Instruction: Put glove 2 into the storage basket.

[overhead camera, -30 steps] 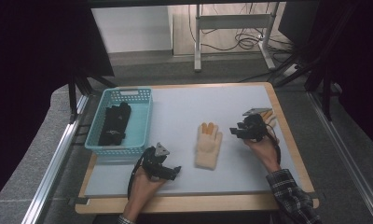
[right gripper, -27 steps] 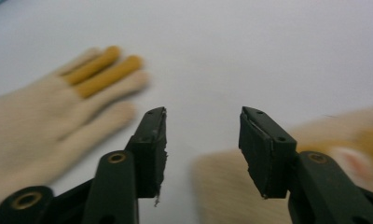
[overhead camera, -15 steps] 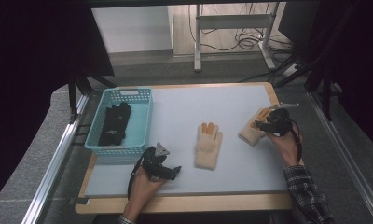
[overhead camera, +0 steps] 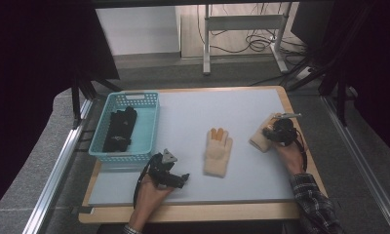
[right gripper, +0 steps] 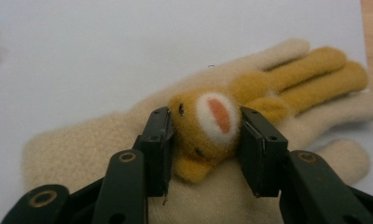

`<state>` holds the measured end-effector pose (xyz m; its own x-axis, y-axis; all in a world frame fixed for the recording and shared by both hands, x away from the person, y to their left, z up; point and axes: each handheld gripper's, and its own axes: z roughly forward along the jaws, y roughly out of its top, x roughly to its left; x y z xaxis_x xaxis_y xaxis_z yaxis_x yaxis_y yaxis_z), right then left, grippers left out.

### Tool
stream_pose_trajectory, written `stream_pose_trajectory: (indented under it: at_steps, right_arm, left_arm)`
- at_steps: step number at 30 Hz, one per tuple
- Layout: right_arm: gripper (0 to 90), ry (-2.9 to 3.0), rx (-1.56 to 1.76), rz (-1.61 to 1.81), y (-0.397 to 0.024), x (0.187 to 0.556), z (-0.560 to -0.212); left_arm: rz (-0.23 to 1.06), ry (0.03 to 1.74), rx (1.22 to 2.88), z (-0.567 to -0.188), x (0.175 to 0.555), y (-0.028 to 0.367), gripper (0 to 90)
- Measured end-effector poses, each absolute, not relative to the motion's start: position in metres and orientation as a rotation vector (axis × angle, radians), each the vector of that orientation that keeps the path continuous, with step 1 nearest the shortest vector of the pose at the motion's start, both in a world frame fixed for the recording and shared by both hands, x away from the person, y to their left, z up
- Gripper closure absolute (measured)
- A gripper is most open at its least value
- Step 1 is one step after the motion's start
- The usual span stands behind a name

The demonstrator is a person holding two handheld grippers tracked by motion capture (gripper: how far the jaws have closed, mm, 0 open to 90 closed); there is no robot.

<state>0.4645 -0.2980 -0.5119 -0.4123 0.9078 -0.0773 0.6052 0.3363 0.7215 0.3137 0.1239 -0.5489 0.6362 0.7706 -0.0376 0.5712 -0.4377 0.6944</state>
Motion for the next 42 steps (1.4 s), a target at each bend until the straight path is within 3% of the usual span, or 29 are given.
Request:
stream_pose_trajectory:
  at_steps: [15,26,42]
  right_arm:
    - [56.8,2.201,1.167,1.044,-0.285,0.426,-0.477]
    - [56.7,2.315,0.96,1.226,-0.243,0.39,-0.449]
    - [56.7,2.534,0.737,1.163,-0.159,0.384,-0.473]
  left_arm:
    - [0.374,1.044,2.167,-0.549,0.314,0.124,1.9]
    - [0.375,1.044,2.167,-0.549,0.314,0.124,2.0]
    - [0.376,1.045,2.164,-0.549,0.314,0.124,2.1]
